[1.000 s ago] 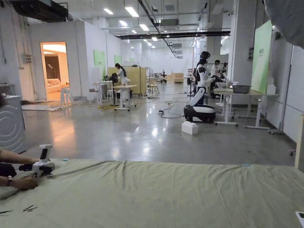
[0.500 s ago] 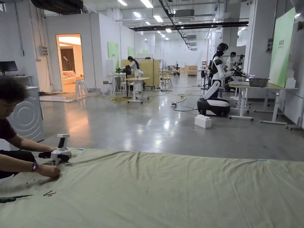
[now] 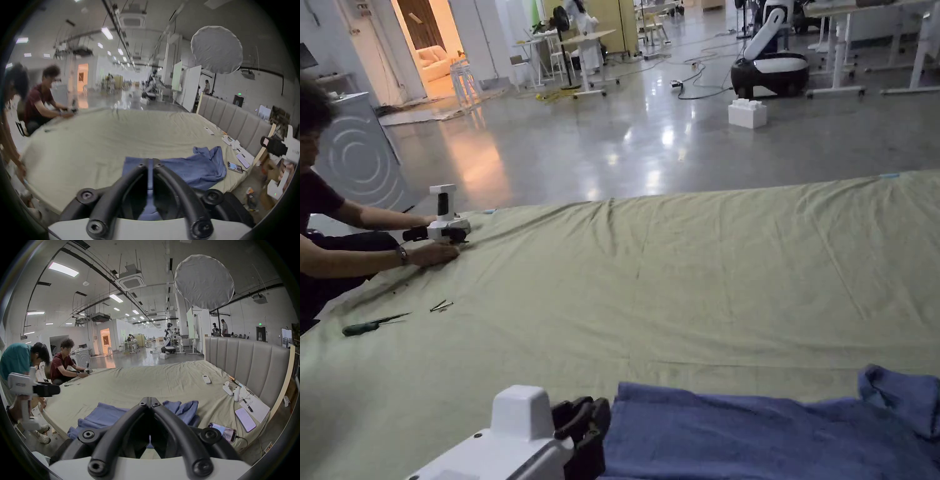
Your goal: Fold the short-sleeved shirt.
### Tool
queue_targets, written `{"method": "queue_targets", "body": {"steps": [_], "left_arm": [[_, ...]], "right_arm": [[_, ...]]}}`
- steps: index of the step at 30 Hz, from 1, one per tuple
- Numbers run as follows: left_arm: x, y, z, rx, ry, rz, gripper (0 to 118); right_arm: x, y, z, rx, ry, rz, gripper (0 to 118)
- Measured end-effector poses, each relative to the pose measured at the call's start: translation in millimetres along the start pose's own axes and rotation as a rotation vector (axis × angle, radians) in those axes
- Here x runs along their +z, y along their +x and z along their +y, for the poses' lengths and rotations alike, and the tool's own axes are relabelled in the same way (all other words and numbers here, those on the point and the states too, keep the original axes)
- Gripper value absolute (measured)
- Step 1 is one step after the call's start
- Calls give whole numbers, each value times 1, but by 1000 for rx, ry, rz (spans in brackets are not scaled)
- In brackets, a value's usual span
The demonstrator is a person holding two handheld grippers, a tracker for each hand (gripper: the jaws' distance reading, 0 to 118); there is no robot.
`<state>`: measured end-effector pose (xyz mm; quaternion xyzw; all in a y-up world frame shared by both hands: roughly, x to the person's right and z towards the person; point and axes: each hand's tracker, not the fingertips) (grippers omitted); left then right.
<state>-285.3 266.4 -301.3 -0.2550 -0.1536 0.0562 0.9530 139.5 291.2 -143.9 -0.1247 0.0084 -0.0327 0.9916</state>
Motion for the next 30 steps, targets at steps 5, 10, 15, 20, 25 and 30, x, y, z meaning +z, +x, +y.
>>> {"method": "queue_targets", "body": {"steps": [5, 10, 15, 20, 25, 30], "left_arm": [[-118, -27, 0, 54, -190, 41, 91], [-229, -52, -16, 123, -353, 107, 93], [-284, -54, -24, 96, -445, 110, 88], [-280, -32, -23, -68, -429, 179, 22], [-297, -9, -35, -162, -535, 179, 2], [-302, -17, -20, -55, -628, 148, 2]], "right_arm": [[-16, 15, -20, -17, -93, -44, 1], [-25, 37, -37, -71, -185, -94, 1], [-20, 56, -49, -42, -246, -173, 1], [-18, 66, -59, -67, -268, -195, 1], [-42, 79, -58, -101, -295, -150, 1], [-111, 111, -22, -62, -341, -93, 26]]}}
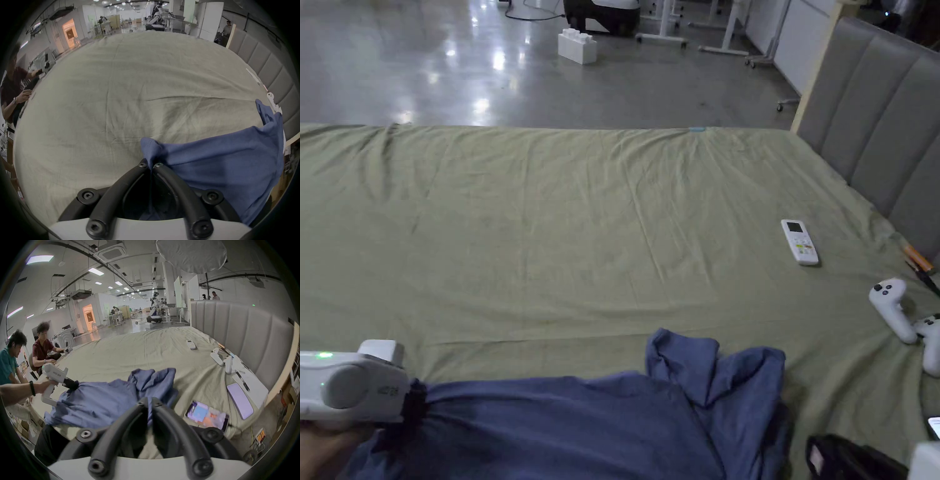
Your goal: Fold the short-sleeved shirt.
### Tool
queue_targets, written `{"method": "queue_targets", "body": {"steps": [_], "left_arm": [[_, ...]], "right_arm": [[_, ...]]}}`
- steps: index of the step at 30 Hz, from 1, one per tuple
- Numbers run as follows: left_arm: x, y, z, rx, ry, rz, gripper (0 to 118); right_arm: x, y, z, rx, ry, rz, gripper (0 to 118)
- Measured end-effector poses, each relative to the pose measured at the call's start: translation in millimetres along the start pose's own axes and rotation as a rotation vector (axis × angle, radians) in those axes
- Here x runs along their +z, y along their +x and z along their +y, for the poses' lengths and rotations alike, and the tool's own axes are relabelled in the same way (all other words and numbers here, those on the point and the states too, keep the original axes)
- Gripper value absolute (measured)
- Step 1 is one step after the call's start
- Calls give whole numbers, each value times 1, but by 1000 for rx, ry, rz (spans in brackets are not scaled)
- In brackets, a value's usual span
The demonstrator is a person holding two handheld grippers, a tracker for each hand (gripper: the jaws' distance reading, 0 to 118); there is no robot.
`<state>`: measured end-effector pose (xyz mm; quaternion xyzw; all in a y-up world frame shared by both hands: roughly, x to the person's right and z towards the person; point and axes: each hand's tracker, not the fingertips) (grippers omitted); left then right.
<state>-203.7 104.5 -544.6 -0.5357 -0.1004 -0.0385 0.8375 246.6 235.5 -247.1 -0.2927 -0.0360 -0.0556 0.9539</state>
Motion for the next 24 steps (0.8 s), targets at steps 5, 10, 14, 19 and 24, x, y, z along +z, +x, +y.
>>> {"method": "queue_targets", "body": {"steps": [5, 10, 14, 19, 24], "left_arm": [[3, 5, 1, 18, 19, -7, 2], [4, 4, 7, 3, -6, -5, 2], [1, -6, 9, 33, -8, -22, 2], [1, -6, 9, 49, -21, -36, 2], [0, -4, 4, 47, -8, -27, 2]], "right_arm": [[-97, 30, 52, -12, -158, 55, 81], [-199, 69, 71, -65, -360, -41, 92], [-247, 98, 67, -190, -425, -128, 91], [-267, 92, 48, -110, -519, -151, 45], [-261, 75, 43, -25, -476, -119, 4]]}}
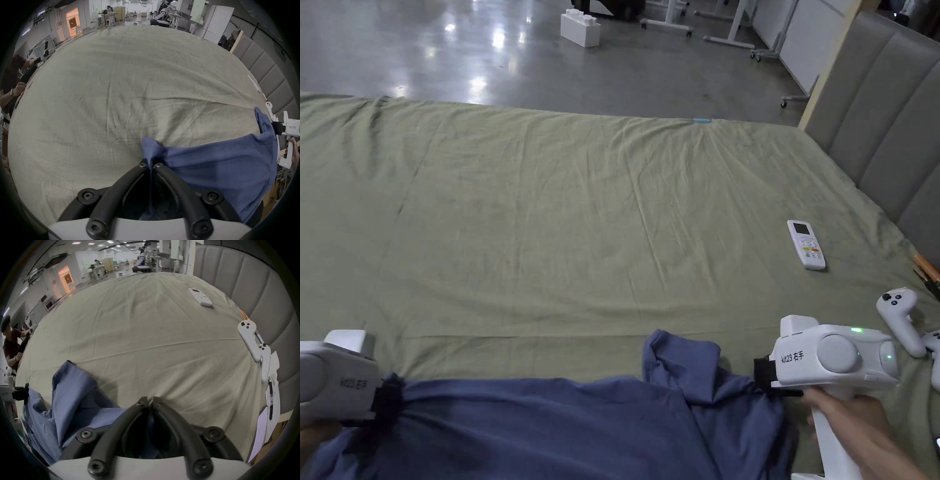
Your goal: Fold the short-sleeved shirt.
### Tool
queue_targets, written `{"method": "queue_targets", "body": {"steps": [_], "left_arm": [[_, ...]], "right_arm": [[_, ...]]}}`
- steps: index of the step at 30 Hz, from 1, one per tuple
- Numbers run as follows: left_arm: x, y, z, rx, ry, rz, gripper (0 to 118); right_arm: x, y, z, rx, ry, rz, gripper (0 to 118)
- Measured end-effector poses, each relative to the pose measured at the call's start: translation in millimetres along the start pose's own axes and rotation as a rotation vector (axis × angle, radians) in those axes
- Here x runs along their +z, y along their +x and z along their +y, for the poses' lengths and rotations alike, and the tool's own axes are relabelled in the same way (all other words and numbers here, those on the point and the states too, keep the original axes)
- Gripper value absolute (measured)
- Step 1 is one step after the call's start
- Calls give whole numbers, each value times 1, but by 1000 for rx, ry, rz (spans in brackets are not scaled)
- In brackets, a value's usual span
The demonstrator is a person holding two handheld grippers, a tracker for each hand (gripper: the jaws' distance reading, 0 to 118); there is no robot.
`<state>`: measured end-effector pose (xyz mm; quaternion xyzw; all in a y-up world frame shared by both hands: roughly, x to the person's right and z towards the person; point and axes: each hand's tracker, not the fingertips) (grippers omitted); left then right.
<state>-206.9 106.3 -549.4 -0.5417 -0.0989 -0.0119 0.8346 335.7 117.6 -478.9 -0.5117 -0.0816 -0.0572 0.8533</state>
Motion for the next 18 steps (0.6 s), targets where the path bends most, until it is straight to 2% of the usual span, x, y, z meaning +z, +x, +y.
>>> {"method": "queue_targets", "body": {"steps": [3, 5, 7, 12, 14, 16, 18], "left_arm": [[2, -1, -4, 12, 23, 3, 2], [9, -5, -7, 21, 49, -19, 2], [34, -13, -11, 49, 144, -61, 2], [150, -30, -16, 91, 408, -217, 2], [199, -33, -18, 58, 508, -193, 2], [245, -34, -22, 25, 615, -176, 2], [292, -42, -25, 59, 695, -197, 2]], "right_arm": [[7, 4, -2, -44, 16, 30, 2], [26, 9, -6, -91, 90, 70, 2], [56, 10, -6, -92, 148, 117, 2], [155, 9, -3, -100, 371, 189, 2], [193, 8, -3, -110, 441, 247, 2], [233, 1, 0, -74, 535, 223, 2], [274, -5, 3, -58, 621, 242, 2]]}}
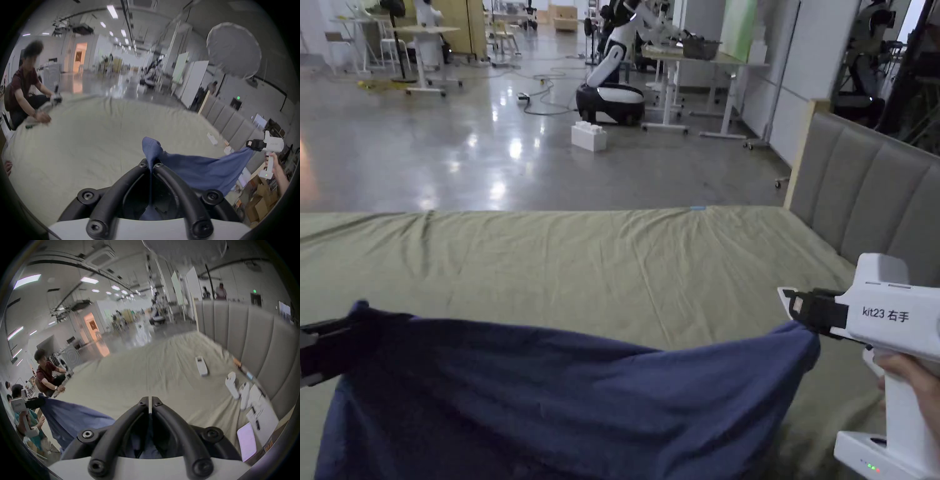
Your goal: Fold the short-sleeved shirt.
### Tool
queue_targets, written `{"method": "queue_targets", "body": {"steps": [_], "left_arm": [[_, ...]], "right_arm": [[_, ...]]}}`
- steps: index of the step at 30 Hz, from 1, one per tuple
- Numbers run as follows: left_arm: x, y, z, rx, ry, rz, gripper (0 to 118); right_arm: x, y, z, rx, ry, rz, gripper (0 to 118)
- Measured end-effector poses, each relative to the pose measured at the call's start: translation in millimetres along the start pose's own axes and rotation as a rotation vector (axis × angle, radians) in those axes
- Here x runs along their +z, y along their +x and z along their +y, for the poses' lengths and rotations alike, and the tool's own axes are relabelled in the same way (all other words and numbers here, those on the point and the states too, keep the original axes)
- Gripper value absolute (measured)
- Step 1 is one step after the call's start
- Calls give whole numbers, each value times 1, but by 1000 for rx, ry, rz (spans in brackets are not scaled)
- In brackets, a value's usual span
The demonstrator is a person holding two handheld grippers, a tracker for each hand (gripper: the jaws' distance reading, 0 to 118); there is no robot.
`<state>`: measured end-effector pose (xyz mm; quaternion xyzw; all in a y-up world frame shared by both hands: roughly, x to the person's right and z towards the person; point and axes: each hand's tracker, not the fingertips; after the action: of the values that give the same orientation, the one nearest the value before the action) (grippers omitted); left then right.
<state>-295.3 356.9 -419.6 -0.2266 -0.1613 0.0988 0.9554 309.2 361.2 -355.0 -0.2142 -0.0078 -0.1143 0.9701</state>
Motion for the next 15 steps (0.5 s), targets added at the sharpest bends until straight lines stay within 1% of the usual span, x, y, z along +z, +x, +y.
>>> {"method": "queue_targets", "body": {"steps": [4, 7, 9, 11, 13, 15], "left_arm": [[63, 7, 53, -14, 152, 9, 2], [104, 11, 88, -51, 237, 47, 2], [130, 14, 110, -62, 289, 73, 2], [148, 16, 127, -56, 343, 76, 2], [165, 20, 143, -70, 362, 83, 2], [178, 25, 160, -123, 412, 129, 2]], "right_arm": [[54, -32, 51, 30, 153, 2, 2], [89, -52, 90, 32, 248, 14, 2], [109, -62, 118, 49, 302, 15, 2], [126, -77, 141, 87, 361, -4, 2], [137, -86, 162, 107, 389, -22, 2], [149, -96, 182, 117, 423, -23, 2]]}}
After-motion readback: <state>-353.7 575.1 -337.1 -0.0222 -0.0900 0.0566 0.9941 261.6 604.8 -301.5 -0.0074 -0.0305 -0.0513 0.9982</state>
